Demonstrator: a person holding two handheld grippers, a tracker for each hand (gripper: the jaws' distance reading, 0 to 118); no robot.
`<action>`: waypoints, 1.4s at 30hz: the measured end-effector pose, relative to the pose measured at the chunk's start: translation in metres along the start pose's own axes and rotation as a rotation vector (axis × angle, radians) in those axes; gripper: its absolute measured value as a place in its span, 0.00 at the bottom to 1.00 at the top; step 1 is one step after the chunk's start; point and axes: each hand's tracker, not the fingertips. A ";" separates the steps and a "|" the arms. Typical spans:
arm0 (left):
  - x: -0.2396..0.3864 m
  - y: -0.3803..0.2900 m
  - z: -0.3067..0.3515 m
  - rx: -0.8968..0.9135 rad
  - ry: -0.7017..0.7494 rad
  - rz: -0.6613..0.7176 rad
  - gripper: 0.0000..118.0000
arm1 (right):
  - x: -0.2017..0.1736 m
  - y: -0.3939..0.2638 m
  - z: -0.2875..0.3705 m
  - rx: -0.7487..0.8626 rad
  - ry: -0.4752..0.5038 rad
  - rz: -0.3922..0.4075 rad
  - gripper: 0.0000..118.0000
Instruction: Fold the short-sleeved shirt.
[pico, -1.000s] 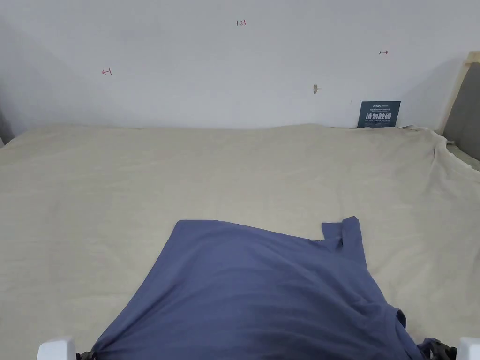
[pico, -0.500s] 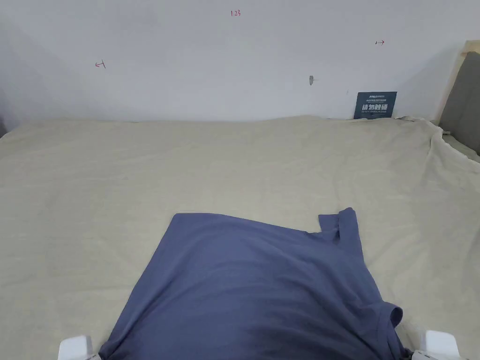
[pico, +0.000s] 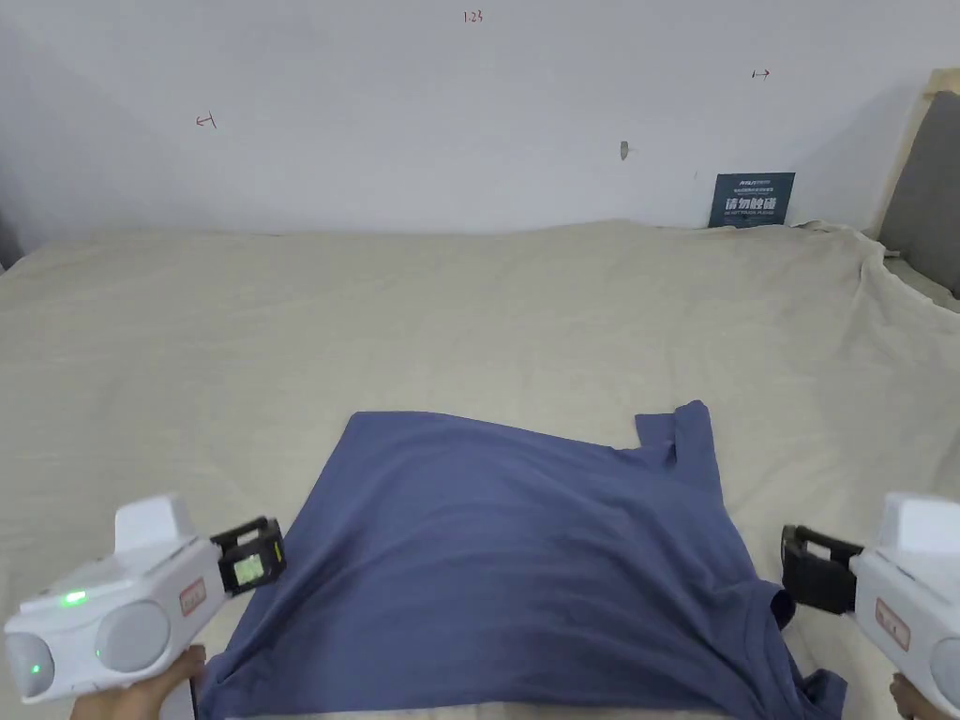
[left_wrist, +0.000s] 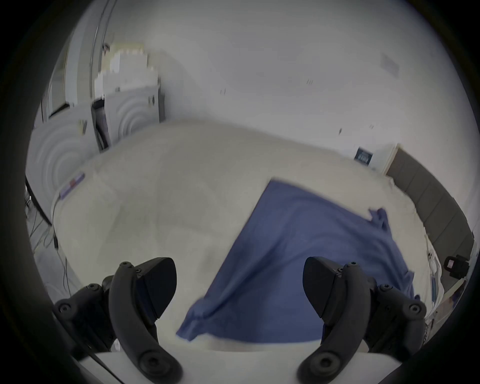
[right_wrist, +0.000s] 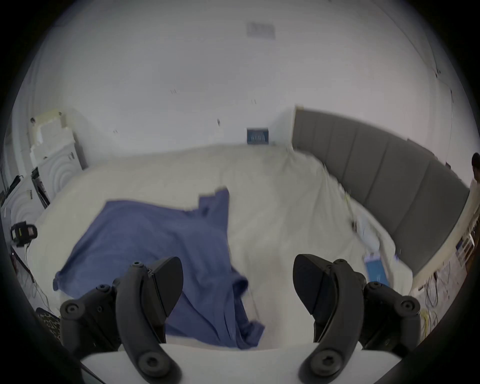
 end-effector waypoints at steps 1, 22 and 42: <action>0.006 0.007 0.003 0.023 -0.005 -0.016 0.88 | -0.003 0.007 0.006 0.032 0.000 0.007 0.77; 0.072 0.029 0.010 0.259 -0.174 -0.144 0.00 | -0.046 0.044 0.038 0.329 -0.016 0.098 0.00; 0.096 0.141 -0.266 -0.240 -0.241 -0.207 0.17 | -0.038 0.062 -0.088 0.202 -0.024 0.081 0.00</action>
